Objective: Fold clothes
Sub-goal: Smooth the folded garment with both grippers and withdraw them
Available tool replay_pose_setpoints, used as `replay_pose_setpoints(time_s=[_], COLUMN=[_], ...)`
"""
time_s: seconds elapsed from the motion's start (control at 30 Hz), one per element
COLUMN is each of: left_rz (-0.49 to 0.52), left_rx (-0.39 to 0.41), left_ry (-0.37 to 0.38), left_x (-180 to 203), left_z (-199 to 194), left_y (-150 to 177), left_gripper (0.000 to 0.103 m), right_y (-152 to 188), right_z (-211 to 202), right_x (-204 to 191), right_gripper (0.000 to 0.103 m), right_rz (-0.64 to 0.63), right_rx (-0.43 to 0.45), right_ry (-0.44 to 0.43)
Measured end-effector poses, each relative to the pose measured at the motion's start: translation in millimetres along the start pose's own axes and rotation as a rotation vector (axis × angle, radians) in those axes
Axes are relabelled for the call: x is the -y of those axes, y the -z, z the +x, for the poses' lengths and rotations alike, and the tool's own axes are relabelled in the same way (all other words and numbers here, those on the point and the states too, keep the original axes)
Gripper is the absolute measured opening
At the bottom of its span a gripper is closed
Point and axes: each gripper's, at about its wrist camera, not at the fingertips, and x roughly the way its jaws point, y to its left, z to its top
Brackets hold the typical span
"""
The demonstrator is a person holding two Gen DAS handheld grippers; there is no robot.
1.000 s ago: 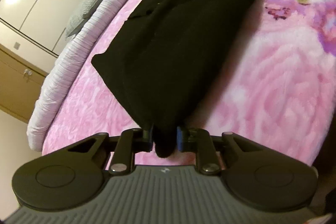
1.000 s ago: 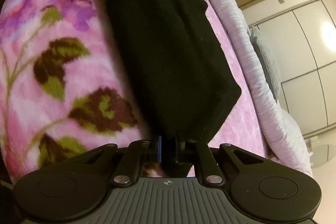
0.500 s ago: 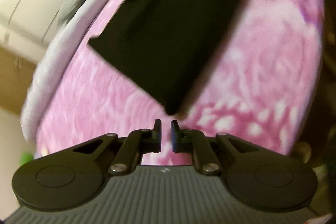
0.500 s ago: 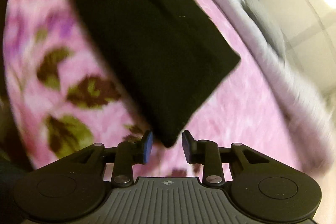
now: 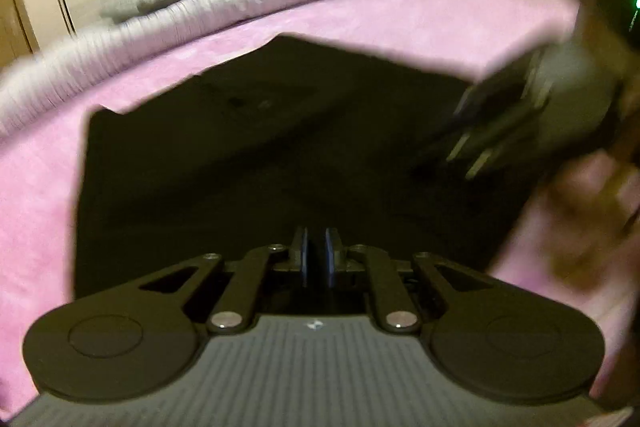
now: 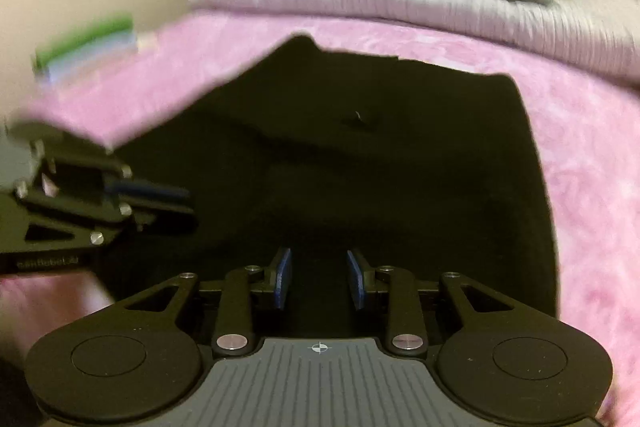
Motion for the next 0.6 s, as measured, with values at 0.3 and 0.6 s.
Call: replay_pose_setpoints(time_s=[0.3,0.6], left_rz=[-0.188,-0.128], left_rx=[0.027,0.029], left_ry=[-0.010,-0.031], left_x=[-55,-54], left_z=[-14,36], left_y=[-11,-17], left_gripper=[0.006,0.009], right_y=[-17,-16], right_z=[-22,28], right_x=[40,30], right_gripper=[0.030,0.030], right_rz=[0.071,-0.040], right_rx=[0.046,0.036], right_ry=[0.084,0.050])
